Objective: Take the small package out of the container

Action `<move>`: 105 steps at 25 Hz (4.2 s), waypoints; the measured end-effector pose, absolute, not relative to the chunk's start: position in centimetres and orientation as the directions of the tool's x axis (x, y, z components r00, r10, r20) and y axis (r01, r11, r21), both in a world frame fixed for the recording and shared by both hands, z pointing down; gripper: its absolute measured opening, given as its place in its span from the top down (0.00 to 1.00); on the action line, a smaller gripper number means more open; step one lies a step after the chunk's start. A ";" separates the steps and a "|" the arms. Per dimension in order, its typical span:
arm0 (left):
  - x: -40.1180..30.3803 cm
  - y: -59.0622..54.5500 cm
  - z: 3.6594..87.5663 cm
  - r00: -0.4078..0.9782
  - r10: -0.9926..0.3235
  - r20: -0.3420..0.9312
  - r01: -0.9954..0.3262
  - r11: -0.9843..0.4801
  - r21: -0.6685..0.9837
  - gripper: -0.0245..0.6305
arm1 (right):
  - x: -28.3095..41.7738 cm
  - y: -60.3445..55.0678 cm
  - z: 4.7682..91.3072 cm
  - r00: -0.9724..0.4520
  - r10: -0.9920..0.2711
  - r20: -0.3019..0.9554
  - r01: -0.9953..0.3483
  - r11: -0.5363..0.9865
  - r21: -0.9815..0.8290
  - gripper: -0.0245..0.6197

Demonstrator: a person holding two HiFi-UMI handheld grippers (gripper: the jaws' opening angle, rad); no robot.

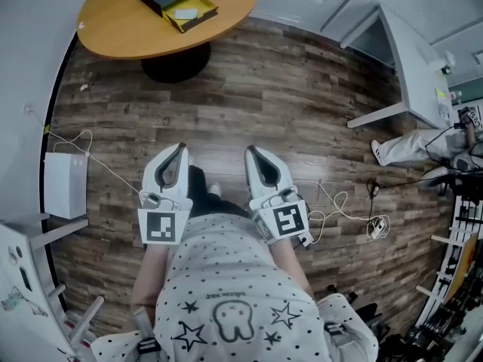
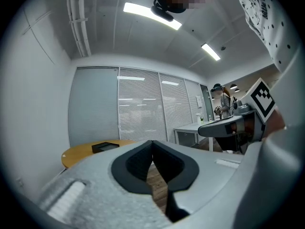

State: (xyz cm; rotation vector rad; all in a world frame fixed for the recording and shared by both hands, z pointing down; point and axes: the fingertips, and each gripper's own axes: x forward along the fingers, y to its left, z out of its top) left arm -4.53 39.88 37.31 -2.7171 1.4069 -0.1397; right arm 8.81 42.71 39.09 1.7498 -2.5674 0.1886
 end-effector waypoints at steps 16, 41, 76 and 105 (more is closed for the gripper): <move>-5.2 31.8 37.7 0.584 -0.809 0.070 -0.805 -0.588 -0.076 0.95 | 8.4 35.7 40.1 -0.336 -0.928 0.159 -0.941 0.321 -0.111 0.95; -9.7 13.9 36.1 0.596 -0.803 0.006 -0.801 -0.595 -0.068 0.95 | 4.8 17.3 38.4 -0.273 -0.952 0.141 -0.962 0.267 -0.059 0.95; -11.3 5.5 38.0 0.540 -0.840 0.052 -0.840 -0.542 -0.033 0.95 | 4.2 8.6 40.6 -0.294 -0.935 0.200 -0.956 0.286 -0.067 0.95; -6.5 -10.2 39.1 0.327 -0.942 0.075 -0.942 -0.331 -0.048 0.95 | 11.6 -10.6 41.9 -0.468 -0.854 0.226 -0.883 0.462 -0.082 0.95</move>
